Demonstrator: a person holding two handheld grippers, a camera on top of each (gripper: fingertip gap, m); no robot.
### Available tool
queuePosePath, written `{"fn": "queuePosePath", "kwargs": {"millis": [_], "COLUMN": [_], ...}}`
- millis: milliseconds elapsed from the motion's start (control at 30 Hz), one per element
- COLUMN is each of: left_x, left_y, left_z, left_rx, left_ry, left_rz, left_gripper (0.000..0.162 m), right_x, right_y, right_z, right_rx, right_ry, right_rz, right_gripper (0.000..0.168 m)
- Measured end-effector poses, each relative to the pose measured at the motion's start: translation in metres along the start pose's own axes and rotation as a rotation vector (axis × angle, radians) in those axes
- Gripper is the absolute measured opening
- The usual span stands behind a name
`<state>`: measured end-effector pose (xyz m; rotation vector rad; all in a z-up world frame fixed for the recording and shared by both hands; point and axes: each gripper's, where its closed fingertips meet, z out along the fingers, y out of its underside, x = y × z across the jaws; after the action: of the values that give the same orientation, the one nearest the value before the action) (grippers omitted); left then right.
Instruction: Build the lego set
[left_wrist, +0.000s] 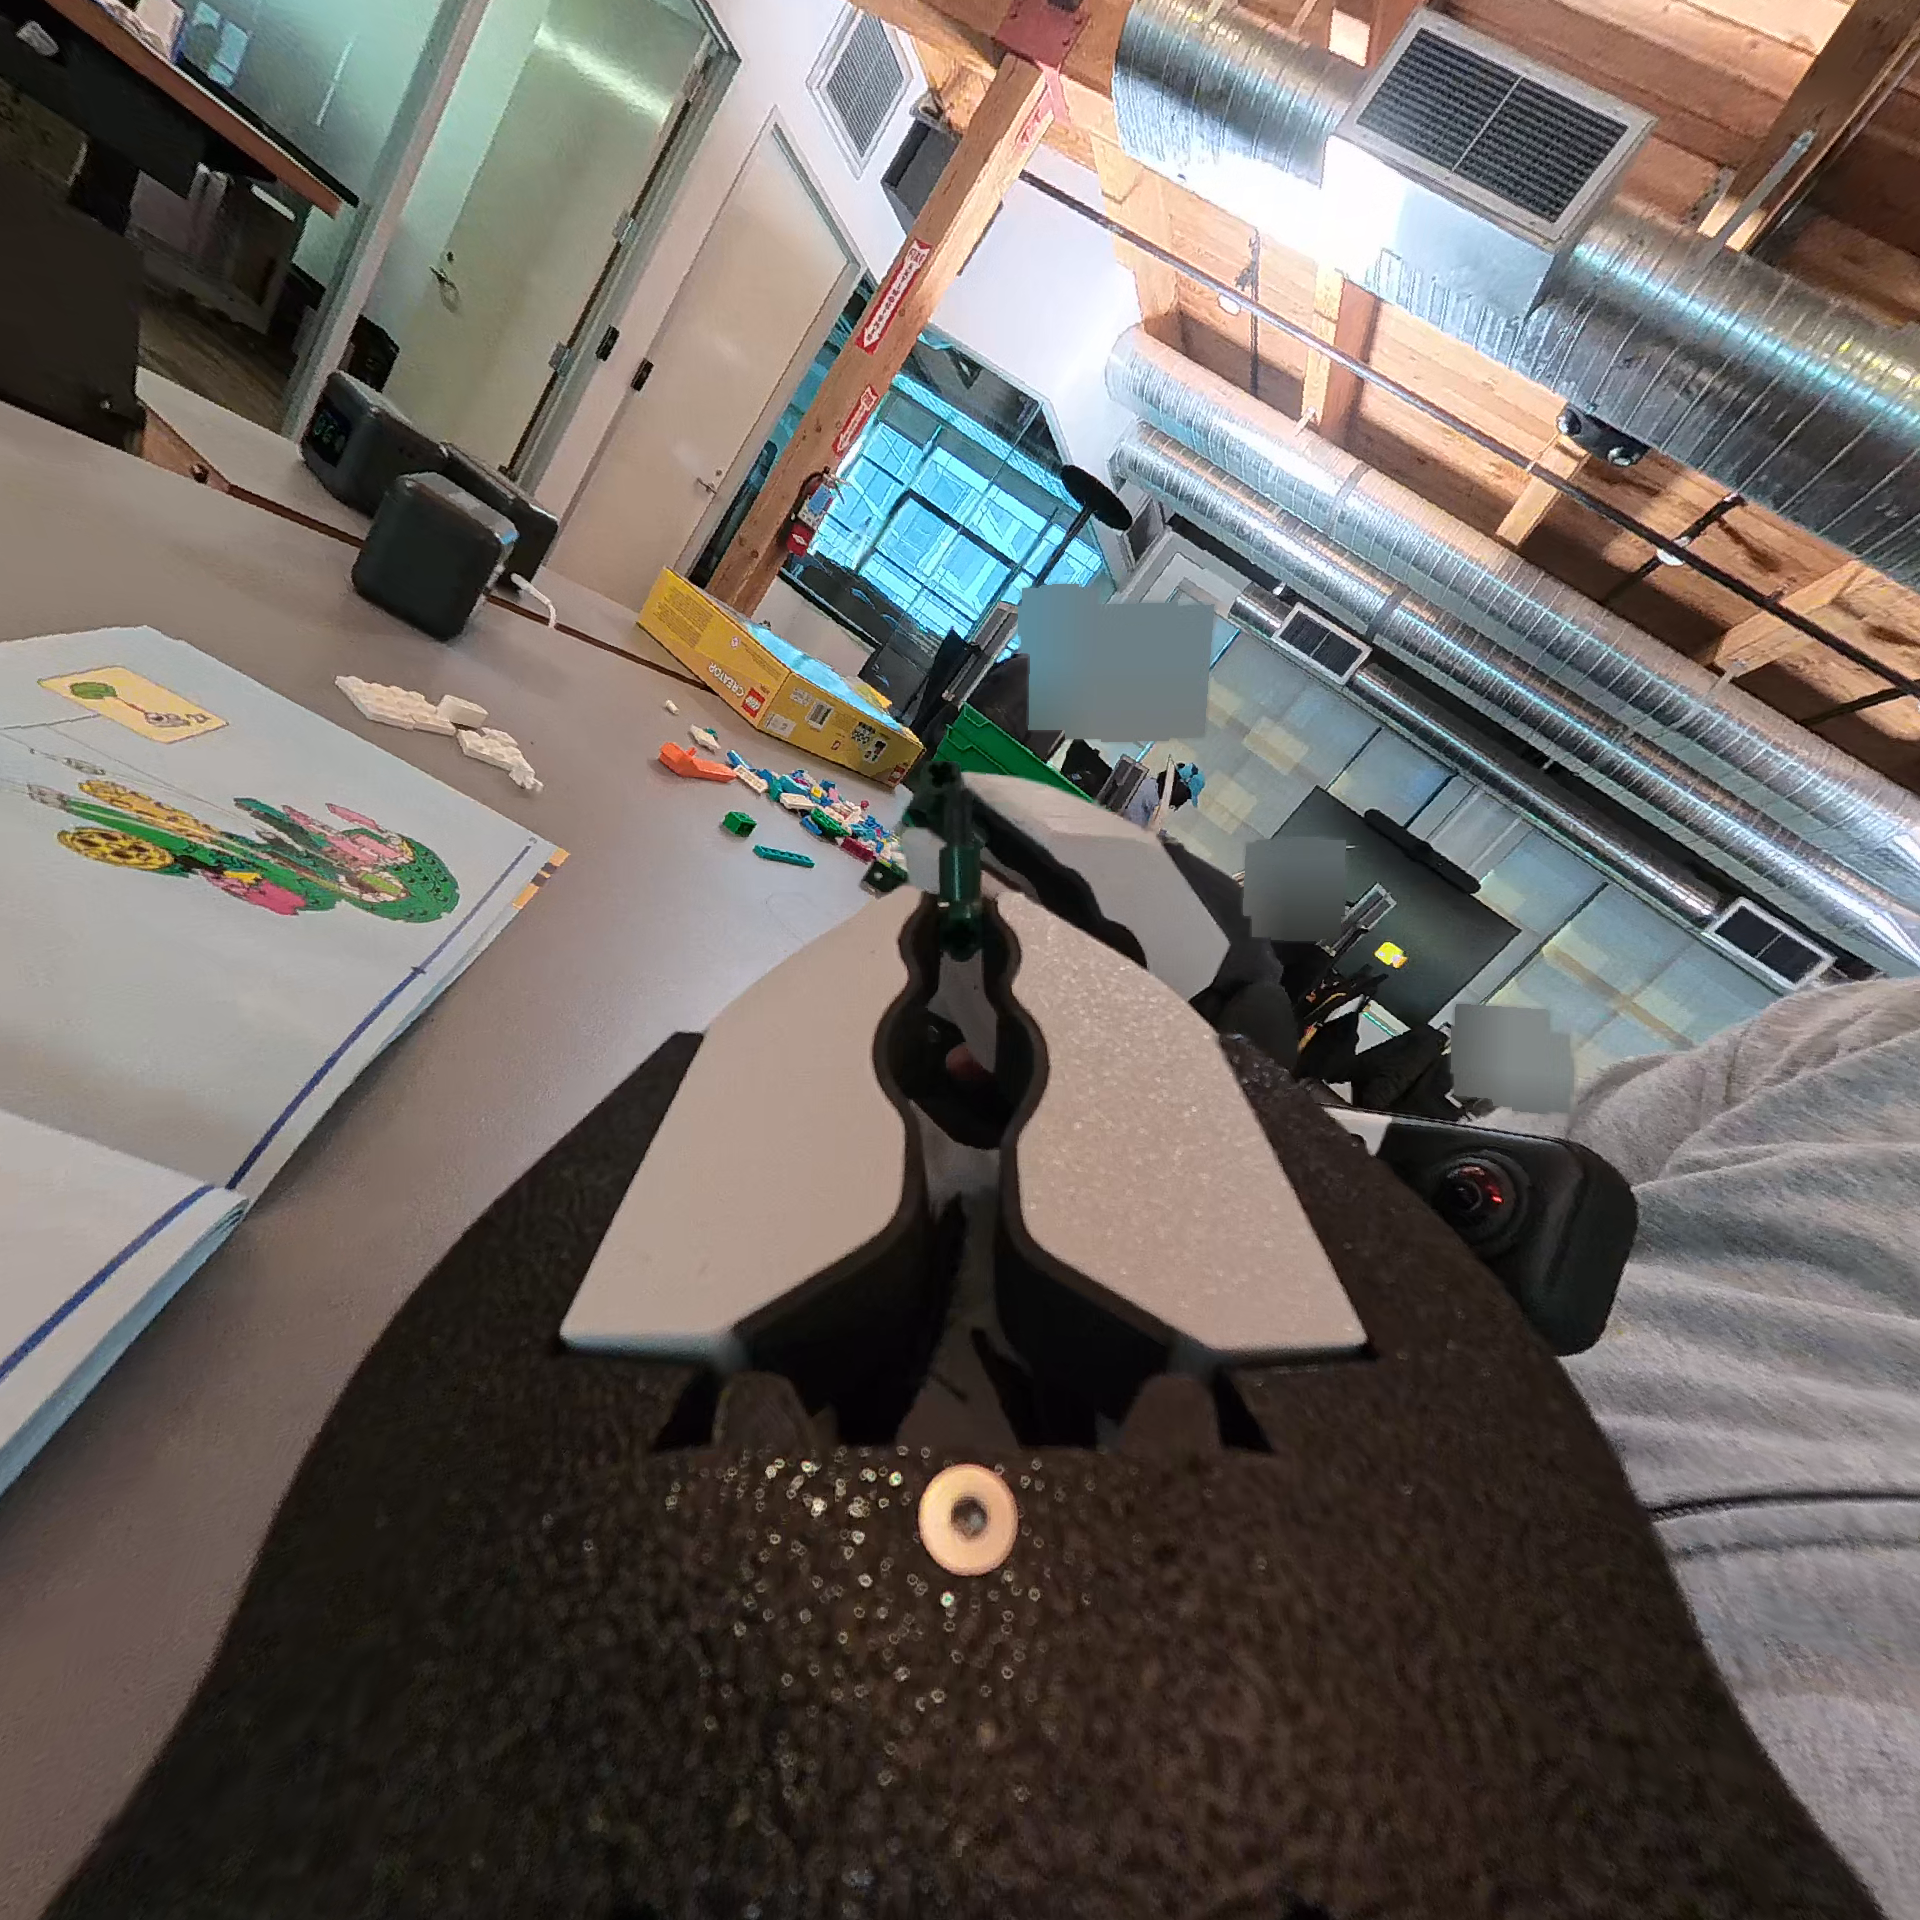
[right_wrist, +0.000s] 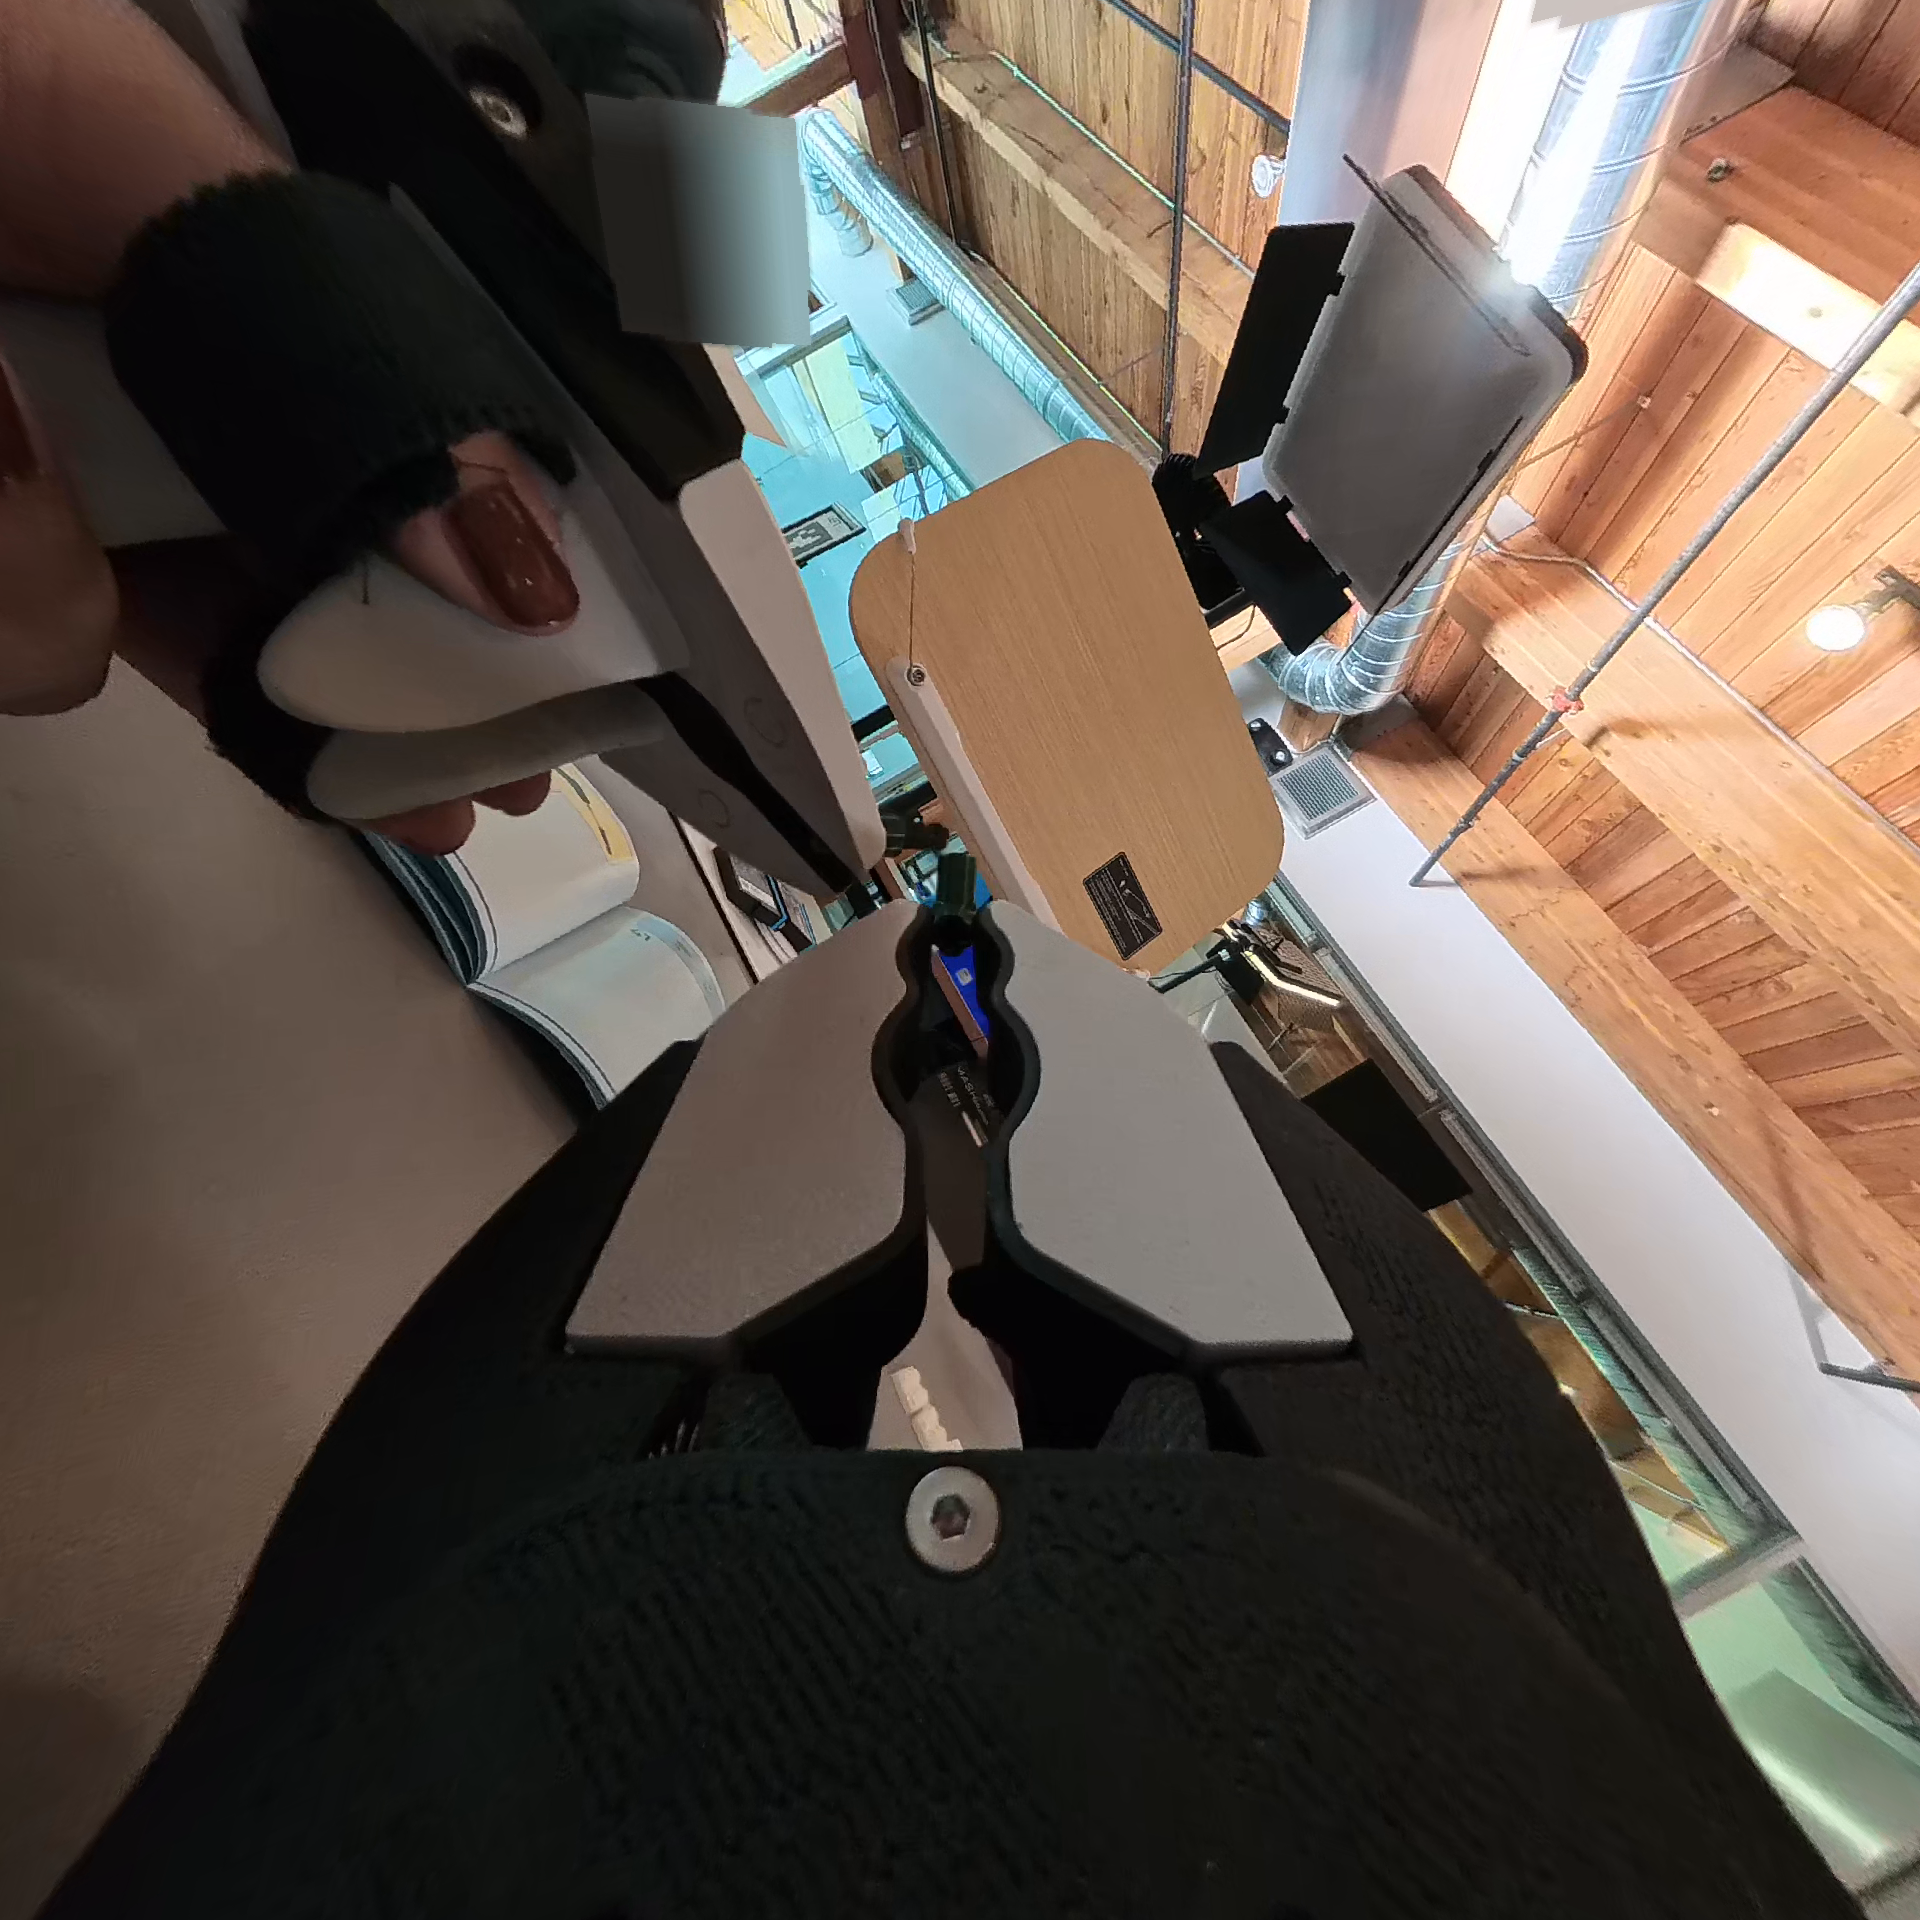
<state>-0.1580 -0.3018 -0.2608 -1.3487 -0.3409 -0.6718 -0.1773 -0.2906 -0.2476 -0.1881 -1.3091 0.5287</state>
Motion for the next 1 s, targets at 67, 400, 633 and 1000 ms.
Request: {"fn": "queuePosePath", "kwargs": {"millis": [67, 400, 633, 1000], "left_x": [0.003, 0.037, 0.056, 0.075], "left_y": [0.002, 0.0, 0.011, 0.012], "left_z": [0.001, -0.014, -0.015, -0.02], "left_rx": [-0.021, -0.051, -0.143, -0.176], "left_ry": [0.037, 0.385, 0.498, 0.665], "left_rz": [-0.026, -0.33, -0.37, -0.48], "left_gripper": [0.007, 0.007, 0.007, 0.007], "right_x": [0.004, 0.031, 0.046, 0.043], "right_y": [0.0, -0.046, -0.065, -0.065], "right_z": [0.0, -0.017, -0.031, -0.048], "right_rx": [-0.001, 0.059, 0.188, 0.208], "right_ry": [0.024, 0.088, -0.227, -0.653], "right_rz": [-0.031, -0.633, -0.888, -0.355], "right_gripper": [0.006, 0.006, 0.006, 0.006]}}
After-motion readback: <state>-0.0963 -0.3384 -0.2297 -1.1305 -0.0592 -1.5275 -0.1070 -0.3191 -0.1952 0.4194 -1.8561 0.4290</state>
